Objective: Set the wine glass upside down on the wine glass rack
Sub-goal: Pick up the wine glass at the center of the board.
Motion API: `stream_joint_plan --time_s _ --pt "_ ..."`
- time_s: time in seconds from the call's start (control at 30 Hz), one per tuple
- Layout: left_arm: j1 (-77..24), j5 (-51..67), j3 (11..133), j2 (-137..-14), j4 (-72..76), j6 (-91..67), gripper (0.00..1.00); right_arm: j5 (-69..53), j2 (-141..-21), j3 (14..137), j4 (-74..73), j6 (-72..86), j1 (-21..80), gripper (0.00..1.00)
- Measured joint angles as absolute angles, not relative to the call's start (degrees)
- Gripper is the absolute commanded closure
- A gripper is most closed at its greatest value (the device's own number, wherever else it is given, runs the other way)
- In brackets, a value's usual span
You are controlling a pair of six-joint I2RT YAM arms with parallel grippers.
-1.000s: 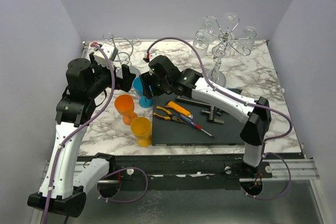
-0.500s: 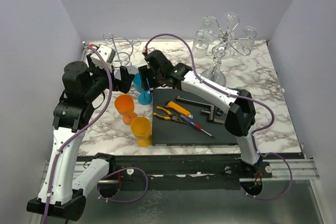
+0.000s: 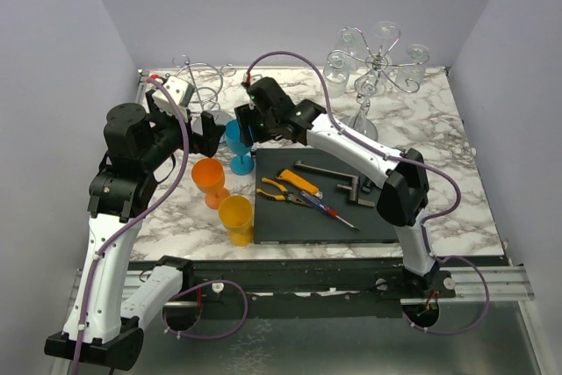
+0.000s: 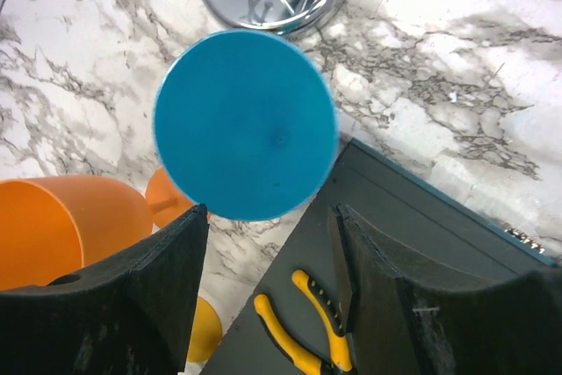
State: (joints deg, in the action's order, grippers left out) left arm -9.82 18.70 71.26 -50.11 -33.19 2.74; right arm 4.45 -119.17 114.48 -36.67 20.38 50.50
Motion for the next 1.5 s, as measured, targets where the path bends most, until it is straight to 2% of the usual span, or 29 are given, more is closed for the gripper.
stream_joint_plan --time_s 0.33,0.5,0.8,0.87,0.97,1.03,1.1,1.13,1.33,1.5 --pt "-9.8 18.9 71.2 -50.2 -33.2 3.3 0.01 -0.6 -119.2 116.4 -36.8 19.4 47.6 0.37" --pt "-9.8 18.9 71.2 -50.2 -33.2 3.9 0.01 -1.8 -120.0 121.4 -37.1 18.9 47.7 0.37" --pt "-9.8 18.9 71.2 -50.2 -33.2 3.9 0.01 -2.1 -126.7 123.5 -37.7 18.8 47.7 0.41" --pt "-9.8 18.9 71.2 -50.2 -33.2 3.9 0.01 -1.9 -127.4 122.1 -38.0 18.8 47.7 0.46" --pt "-9.8 19.0 71.2 -50.1 -33.2 3.9 0.01 -1.9 -127.5 120.7 -37.9 19.1 47.7 0.61" --pt "-9.8 19.0 71.2 -50.1 -33.2 3.9 0.01 -1.7 -127.5 120.4 -37.4 19.3 47.7 0.77" --pt "-9.8 19.1 71.2 -50.1 -33.2 3.9 0.01 -1.6 -127.5 119.9 -37.0 19.5 47.7 0.97" --pt "-9.8 19.1 71.2 -50.1 -33.2 3.9 0.01 -1.5 -127.5 119.7 -36.9 19.4 47.7 0.99" --pt "-9.8 19.1 71.2 -50.1 -33.5 3.9 0.01 1.9 -126.0 118.7 -37.2 19.4 47.7 0.99" --pt "-9.8 19.8 71.2 -50.1 -33.7 3.9 0.01 5.3 -118.1 117.6 -38.5 18.5 47.7 0.99"
